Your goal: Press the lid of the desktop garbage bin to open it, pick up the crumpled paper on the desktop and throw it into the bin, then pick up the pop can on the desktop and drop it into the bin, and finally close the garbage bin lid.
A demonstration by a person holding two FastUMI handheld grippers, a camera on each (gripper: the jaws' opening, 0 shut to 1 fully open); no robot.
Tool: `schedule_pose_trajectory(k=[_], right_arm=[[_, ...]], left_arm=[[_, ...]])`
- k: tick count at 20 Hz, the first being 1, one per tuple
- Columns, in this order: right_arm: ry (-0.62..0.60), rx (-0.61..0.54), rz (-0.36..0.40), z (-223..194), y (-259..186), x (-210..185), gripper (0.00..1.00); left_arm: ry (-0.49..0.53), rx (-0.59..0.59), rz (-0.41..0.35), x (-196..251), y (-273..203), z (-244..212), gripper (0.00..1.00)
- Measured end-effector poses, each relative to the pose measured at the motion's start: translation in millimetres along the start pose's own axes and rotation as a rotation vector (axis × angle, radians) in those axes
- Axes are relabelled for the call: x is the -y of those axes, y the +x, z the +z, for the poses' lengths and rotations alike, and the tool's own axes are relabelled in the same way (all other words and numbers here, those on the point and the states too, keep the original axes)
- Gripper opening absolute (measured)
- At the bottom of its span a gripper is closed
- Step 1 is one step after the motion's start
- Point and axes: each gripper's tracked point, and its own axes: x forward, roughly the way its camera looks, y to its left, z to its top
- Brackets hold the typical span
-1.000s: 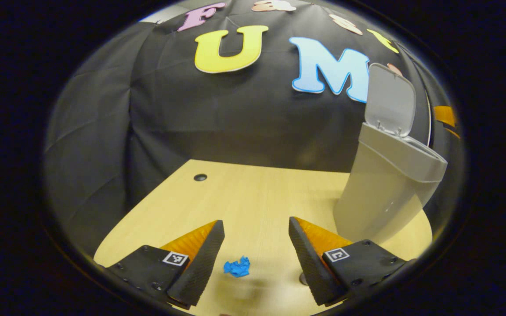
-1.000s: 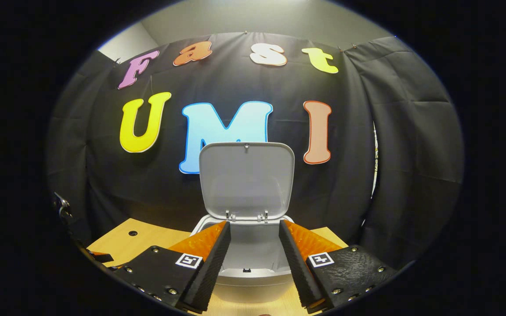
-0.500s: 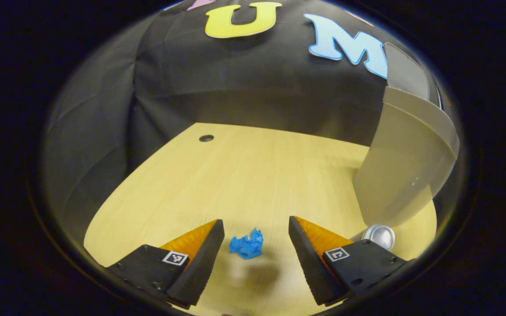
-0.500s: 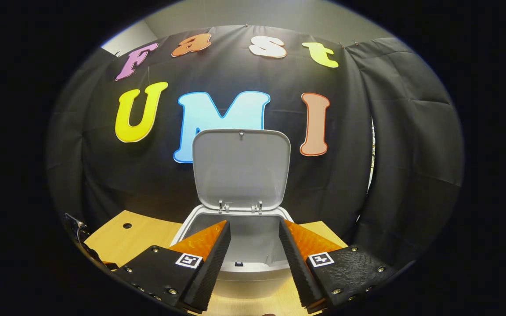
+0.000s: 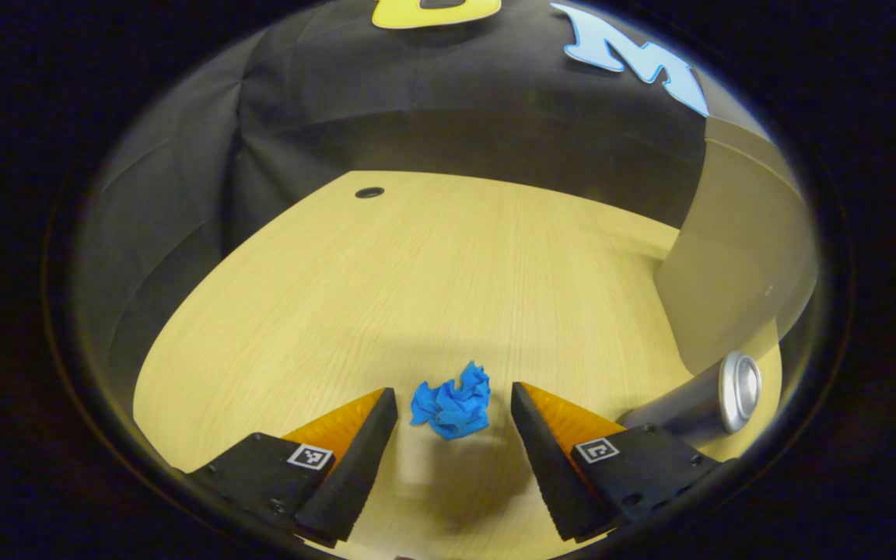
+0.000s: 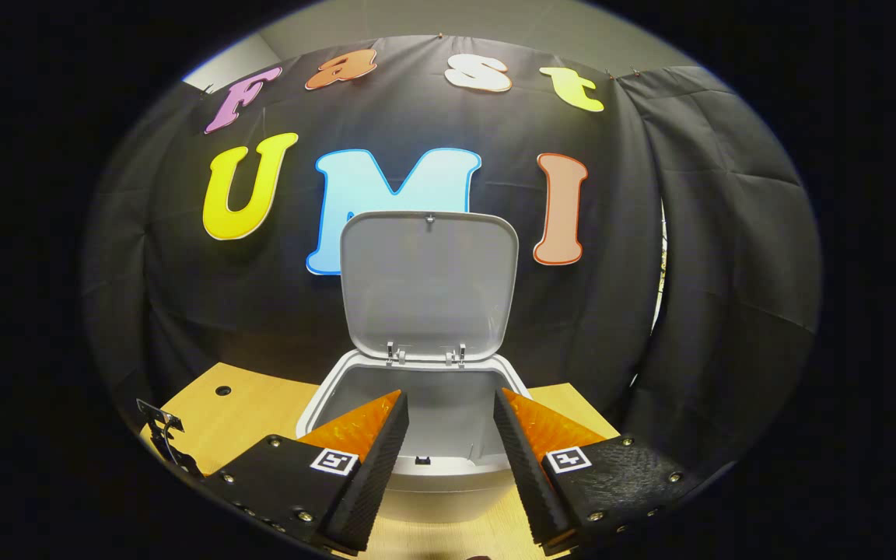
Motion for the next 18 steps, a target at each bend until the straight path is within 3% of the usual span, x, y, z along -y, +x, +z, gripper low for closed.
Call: schedule_pose_trajectory(k=[7,10,12,18], right_arm=[[0.007,-0.033,-0.007,-9.0,1.8,2.8,0.73],[0.017,-0.048,-0.004,-12.6,1.9,1.8,0.73],[0.016,-0.049,-0.003,-13.0,0.4,1.4,0.73],[0.018,-0.046,0.003,-13.1,-3.8,2.5,0.73]], left_arm=[[0.062,0.008,0.031,1.3,11.4,1.6,0.97],[0.069,-0.001,0.038,5.4,9.6,9.0,0.78],[0.073,-0.017,0.036,9.3,5.6,15.2,0.49],[0.053,0.028,0.058,11.0,-17.8,67.8,0.49]])
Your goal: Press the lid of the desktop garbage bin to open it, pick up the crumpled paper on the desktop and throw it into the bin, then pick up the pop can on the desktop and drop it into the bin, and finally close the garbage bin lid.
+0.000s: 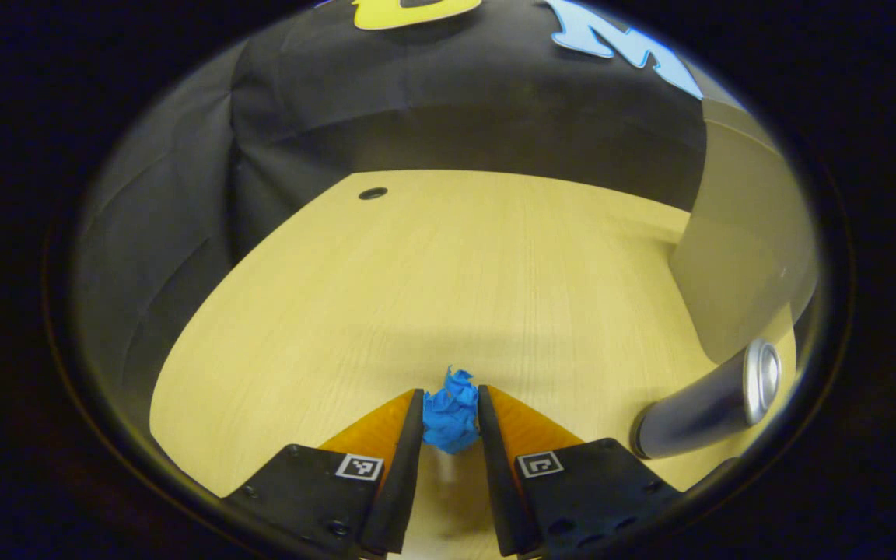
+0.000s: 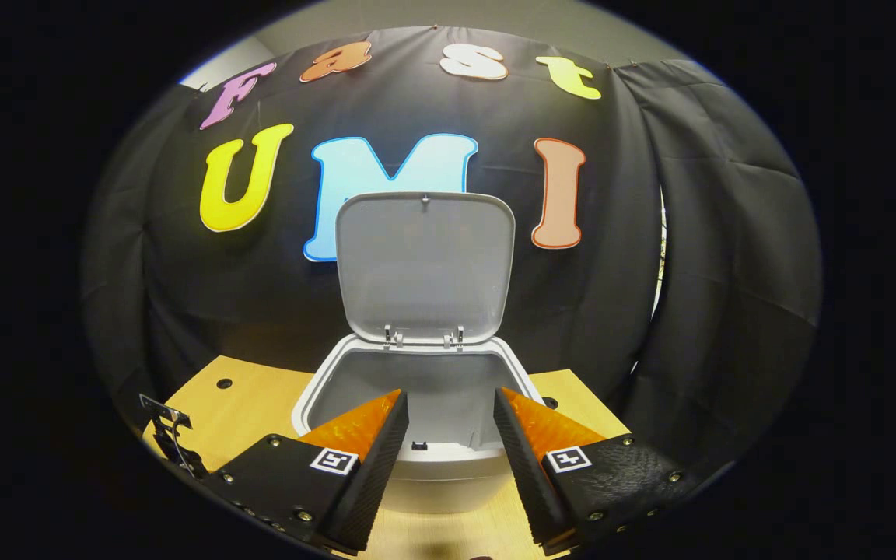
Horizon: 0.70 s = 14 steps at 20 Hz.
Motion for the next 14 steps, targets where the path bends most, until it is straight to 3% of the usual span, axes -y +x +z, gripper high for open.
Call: schedule_pose_trajectory(k=[2,3,5,7,9,10,11,13,14], right_arm=[[0.003,0.000,0.003,-0.7,-2.7,-0.7,0.73],[0.004,0.001,0.004,-1.7,-3.5,0.0,0.73],[0.006,0.004,0.007,-1.5,-7.1,-0.3,0.73],[0.006,0.007,0.010,-2.0,-9.9,0.5,0.73],[0.005,0.010,0.011,-1.7,-12.4,0.7,0.73],[0.006,0.011,0.012,-1.3,-13.4,2.2,0.73],[0.008,0.011,0.011,-2.0,-15.3,2.1,0.73],[0.012,0.013,0.008,-4.2,-19.3,4.8,0.73],[0.015,0.013,0.005,-4.3,-20.9,7.2,0.73]], left_arm=[[0.000,0.022,0.000,1.5,-8.7,25.9,0.49],[0.000,0.036,0.003,-1.8,-14.5,-12.5,0.47],[0.003,0.077,0.006,-1.1,-21.6,35.6,0.47],[0.021,0.127,0.000,5.5,-37.8,55.0,0.51],[0.049,0.168,-0.017,12.8,-46.4,67.7,0.46],[0.063,0.187,-0.026,17.5,-50.6,74.2,0.51],[0.074,0.207,-0.037,23.0,-55.5,81.6,0.46],[0.088,0.241,-0.075,39.3,-64.9,93.1,0.46],[0.097,0.251,-0.086,45.7,-69.9,97.2,0.51]])
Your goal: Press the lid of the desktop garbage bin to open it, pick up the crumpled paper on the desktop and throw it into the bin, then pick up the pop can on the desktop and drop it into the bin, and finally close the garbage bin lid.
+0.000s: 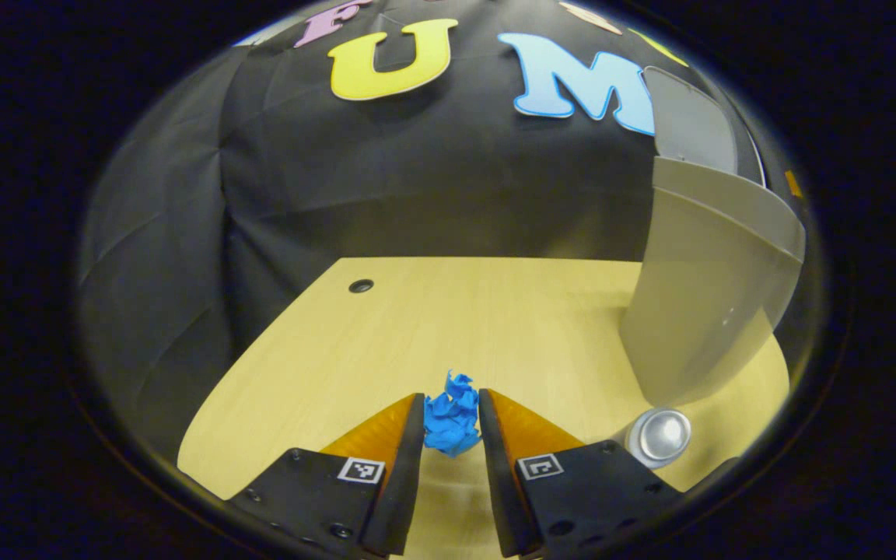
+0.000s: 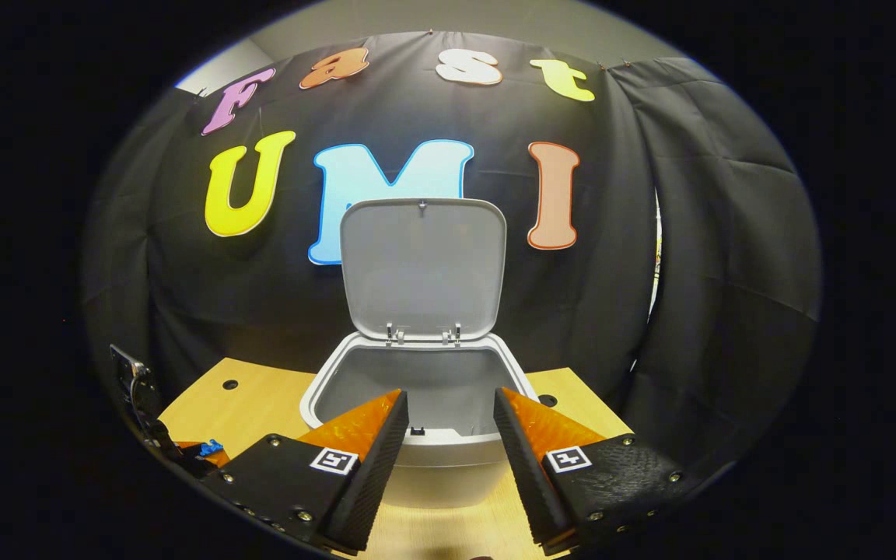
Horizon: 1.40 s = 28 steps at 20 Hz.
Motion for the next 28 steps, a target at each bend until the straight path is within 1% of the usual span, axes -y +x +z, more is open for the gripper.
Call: schedule_pose_trajectory(k=[1,2,4,5,6,10,11,15,16,18,19,20,22,26,28], right_arm=[[0.002,-0.001,-0.004,-1.5,-1.3,2.5,0.73],[0.006,0.000,-0.009,-2.1,-3.3,4.9,0.73],[0.012,-0.002,-0.019,-3.8,-6.2,9.5,0.73],[0.015,-0.006,-0.023,-7.0,-8.5,12.6,0.73],[0.016,-0.010,-0.027,-8.7,-10.1,15.2,0.73],[0.020,-0.010,-0.042,-10.7,-15.7,24.2,0.73],[0.022,-0.011,-0.047,-12.5,-17.0,27.2,0.73],[0.034,-0.014,-0.062,-16.1,-20.6,36.4,0.73],[0.035,-0.016,-0.066,-17.0,-21.4,38.8,0.73],[0.038,-0.021,-0.072,-20.6,-23.5,43.0,0.73],[0.040,-0.023,-0.075,-21.3,-24.5,45.1,0.73],[0.042,-0.024,-0.078,-21.4,-25.7,47.4,0.73],[0.043,-0.023,-0.087,-21.8,-28.5,53.2,0.73],[0.035,-0.025,-0.098,-23.8,-32.6,61.6,0.73],[0.029,-0.028,-0.103,-25.2,-35.4,64.6,0.73]], left_arm=[[0.008,0.012,-0.011,6.0,-1.4,6.4,0.51],[0.010,0.027,-0.023,11.6,-4.0,14.0,0.45],[0.008,0.059,-0.044,21.5,-11.4,28.7,0.45],[0.008,0.081,-0.053,25.9,-14.3,38.3,0.51],[0.008,0.103,-0.064,30.1,-17.2,48.5,0.48],[0.020,0.185,-0.099,49.1,-31.9,87.0,0.48],[0.024,0.206,-0.111,55.6,-35.3,96.9,0.45],[0.045,0.286,-0.156,83.1,-50.3,134.7,0.47],[0.049,0.304,-0.168,89.9,-53.8,142.9,0.51],[0.058,0.340,-0.194,103.9,-62.2,157.7,0.51],[0.069,0.354,-0.204,110.7,-65.4,162.8,0.50],[0.082,0.367,-0.214,118.4,-67.5,166.7,0.45],[0.103,0.388,-0.238,132.8,-73.2,174.3,0.45],[0.115,0.420,-0.289,164.4,-81.5,186.9,0.50],[0.133,0.439,-0.307,177.7,-82.5,192.6,0.50]])
